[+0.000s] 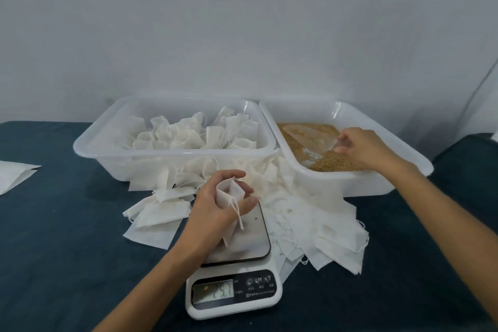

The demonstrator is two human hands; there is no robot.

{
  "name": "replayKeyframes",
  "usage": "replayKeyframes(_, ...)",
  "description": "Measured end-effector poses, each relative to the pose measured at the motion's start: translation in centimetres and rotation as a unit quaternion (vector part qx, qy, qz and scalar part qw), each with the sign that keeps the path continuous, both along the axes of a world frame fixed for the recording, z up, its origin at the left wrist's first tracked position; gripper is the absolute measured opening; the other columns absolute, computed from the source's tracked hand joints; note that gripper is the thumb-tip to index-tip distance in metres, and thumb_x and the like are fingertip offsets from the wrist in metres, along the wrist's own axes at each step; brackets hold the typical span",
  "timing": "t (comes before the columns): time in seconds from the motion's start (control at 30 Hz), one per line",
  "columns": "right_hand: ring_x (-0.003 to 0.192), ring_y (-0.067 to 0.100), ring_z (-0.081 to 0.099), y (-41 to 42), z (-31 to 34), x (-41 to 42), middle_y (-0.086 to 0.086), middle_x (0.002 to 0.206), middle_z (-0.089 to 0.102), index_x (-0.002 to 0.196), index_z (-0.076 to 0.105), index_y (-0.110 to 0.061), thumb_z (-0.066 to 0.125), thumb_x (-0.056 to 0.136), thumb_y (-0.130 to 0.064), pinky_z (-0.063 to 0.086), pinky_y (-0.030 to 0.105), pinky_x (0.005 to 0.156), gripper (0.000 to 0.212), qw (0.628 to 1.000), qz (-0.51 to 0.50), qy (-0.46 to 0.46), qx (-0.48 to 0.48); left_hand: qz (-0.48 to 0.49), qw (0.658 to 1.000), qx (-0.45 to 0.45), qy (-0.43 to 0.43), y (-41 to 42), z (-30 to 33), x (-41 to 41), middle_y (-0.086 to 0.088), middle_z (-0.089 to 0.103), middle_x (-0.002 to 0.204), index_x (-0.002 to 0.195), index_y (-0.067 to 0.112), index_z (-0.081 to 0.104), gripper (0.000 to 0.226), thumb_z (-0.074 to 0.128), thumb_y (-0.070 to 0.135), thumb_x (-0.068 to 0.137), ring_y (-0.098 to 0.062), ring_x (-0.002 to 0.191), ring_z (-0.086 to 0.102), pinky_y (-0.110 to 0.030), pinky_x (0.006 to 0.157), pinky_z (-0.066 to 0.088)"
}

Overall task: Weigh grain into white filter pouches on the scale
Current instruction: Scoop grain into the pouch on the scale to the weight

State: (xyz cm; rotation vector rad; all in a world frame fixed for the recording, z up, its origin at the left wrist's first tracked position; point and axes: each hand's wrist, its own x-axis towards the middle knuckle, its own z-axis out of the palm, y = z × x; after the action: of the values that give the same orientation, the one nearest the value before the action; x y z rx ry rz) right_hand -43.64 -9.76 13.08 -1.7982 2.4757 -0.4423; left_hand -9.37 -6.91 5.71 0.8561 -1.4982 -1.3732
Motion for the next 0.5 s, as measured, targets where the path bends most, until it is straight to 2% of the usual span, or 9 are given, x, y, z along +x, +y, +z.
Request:
replayKeyframes(0.13, 0.096, 0.028, 0.066, -0.8, -1.4, -1.0, 0.014, 0.108, 0.072, 0.105, 0.071, -0.001, 0.07, 0.094, -0.029, 0.052, 0.04, 0.085, 0.03, 0.996, -0.038, 0.021, 0.078, -0.003, 1.0, -0.007, 0.0, 0.0, -0.1, -0.3, 0.002, 0.078, 0.101, 0.118, 0.023, 0.069, 0.029, 0.075, 0.01, 0.093, -0.015, 0.098, 0.074, -0.016, 0.074, 0.053)
replayKeyframes(0.2, 0.1, 0.029, 0.067, -1.1, -1.6, -0.9, 0.014, 0.11, 0.073, 0.105, 0.074, -0.001, 0.073, 0.093, -0.028, 0.054, 0.041, 0.089, 0.03, 0.994, -0.038, 0.022, 0.097, -0.004, 1.0, -0.013, -0.008, 0.0, -0.1, -0.4, 0.002, 0.08, 0.103, 0.118, 0.022, 0.071, 0.018, 0.064, 0.017, 0.102, -0.017, 0.102, 0.074, -0.028, 0.081, 0.059)
replayKeyframes(0.27, 0.104, 0.029, 0.067, -1.3, -1.7, -0.9, 0.013, 0.113, 0.073, 0.107, 0.075, -0.004, 0.074, 0.092, -0.027, 0.054, 0.042, 0.094, 0.028, 0.993, -0.036, 0.014, 0.111, 0.0, 1.0, -0.021, -0.021, 0.0, -0.1, -0.4, 0.001, 0.08, 0.105, 0.119, 0.02, 0.071, 0.024, 0.049, 0.022, 0.11, -0.016, 0.108, 0.073, -0.044, 0.1, 0.056)
replayKeyframes(0.3, 0.105, 0.028, 0.067, -1.3, -1.6, -0.8, 0.012, 0.114, 0.073, 0.108, 0.075, -0.005, 0.074, 0.092, -0.027, 0.054, 0.042, 0.095, 0.028, 0.992, -0.038, 0.013, 0.119, 0.002, 0.999, -0.022, -0.025, 0.0, -0.1, -0.3, 0.001, 0.08, 0.106, 0.12, 0.019, 0.071, 0.028, 0.044, 0.025, 0.113, -0.015, 0.11, 0.072, -0.049, 0.104, 0.052)
replayKeyframes(0.37, 0.107, 0.027, 0.066, -0.9, -1.3, -0.5, 0.011, 0.117, 0.072, 0.112, 0.074, -0.006, 0.075, 0.091, -0.029, 0.053, 0.042, 0.097, 0.032, 0.99, -0.042, 0.019, 0.13, 0.005, 0.999, -0.022, -0.024, 0.0, 0.0, -0.3, 0.0, 0.08, 0.109, 0.122, 0.019, 0.071, 0.032, 0.042, 0.031, 0.114, -0.016, 0.113, 0.071, -0.057, 0.104, 0.052)
replayKeyframes(0.43, 0.109, 0.025, 0.065, -0.4, -0.8, 0.1, 0.007, 0.121, 0.071, 0.12, 0.071, -0.01, 0.075, 0.09, -0.03, 0.052, 0.041, 0.096, 0.036, 0.994, -0.037, 0.035, 0.096, 0.01, 1.0, -0.015, -0.011, -0.2, 0.1, -0.2, -0.001, 0.08, 0.11, 0.121, 0.018, 0.072, 0.034, 0.044, 0.034, 0.113, -0.017, 0.112, 0.072, -0.059, 0.102, 0.053)
replayKeyframes(0.5, 0.107, 0.02, 0.064, 0.5, -0.4, 1.4, 0.001, 0.12, 0.07, 0.123, 0.068, -0.015, 0.072, 0.092, -0.031, 0.051, 0.037, 0.093, 0.035, 1.0, -0.014, 0.021, -0.019, 0.017, 1.0, -0.009, 0.01, -0.5, 0.3, -0.2, -0.004, 0.08, 0.11, 0.119, 0.014, 0.073, 0.036, 0.043, 0.031, 0.112, -0.019, 0.11, 0.073, -0.054, 0.104, 0.052)
